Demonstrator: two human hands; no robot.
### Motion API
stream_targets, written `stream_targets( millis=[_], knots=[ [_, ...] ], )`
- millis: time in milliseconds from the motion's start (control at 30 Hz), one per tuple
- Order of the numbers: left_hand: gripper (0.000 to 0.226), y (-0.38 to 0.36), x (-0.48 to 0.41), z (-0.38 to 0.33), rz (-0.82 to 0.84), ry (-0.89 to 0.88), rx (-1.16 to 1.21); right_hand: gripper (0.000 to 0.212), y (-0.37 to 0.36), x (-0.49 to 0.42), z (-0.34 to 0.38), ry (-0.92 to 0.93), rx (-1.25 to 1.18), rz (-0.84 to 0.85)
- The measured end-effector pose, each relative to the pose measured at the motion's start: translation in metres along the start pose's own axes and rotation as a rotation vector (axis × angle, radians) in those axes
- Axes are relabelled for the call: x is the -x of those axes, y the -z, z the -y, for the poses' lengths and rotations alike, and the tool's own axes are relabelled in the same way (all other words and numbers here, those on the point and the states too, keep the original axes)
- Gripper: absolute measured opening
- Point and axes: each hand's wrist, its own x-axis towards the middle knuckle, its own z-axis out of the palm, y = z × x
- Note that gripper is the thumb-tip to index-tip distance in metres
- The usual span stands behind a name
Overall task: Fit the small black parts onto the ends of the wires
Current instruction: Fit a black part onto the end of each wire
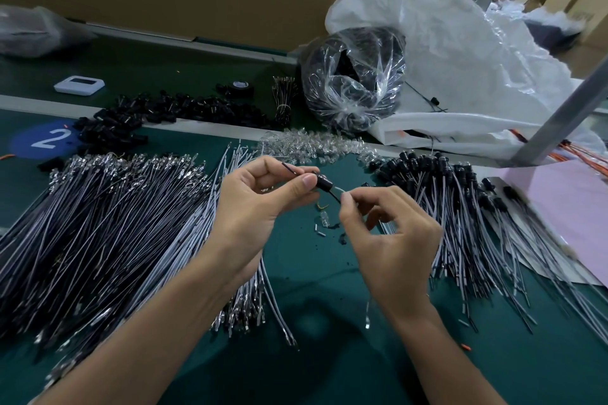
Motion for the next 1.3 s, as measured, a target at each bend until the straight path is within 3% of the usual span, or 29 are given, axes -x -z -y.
stream_targets(
  millis=[233,667,1067,1300],
  knots=[
    [0.014,0.003,-0.002,-0.004,-0.052,0.007,0.007,0.005,0.001,-0.001,-0.005,-0.095,-0.076,0.038],
    [0.018,0.004,-0.001,-0.003,-0.005,0.036,-0.092,0.017,0.005,-0.008,-0.006,-0.237,-0.232,0.106],
    [0.014,0.005,-0.001,-0.003,-0.003,0.044,-0.076,0.011,0.009,-0.01,-0.001,-0.195,-0.26,0.07],
    [0.014,0.005,0.0,-0.003,0.005,0.055,-0.057,0.014,0.01,-0.007,-0.001,-0.266,-0.318,0.056]
  ],
)
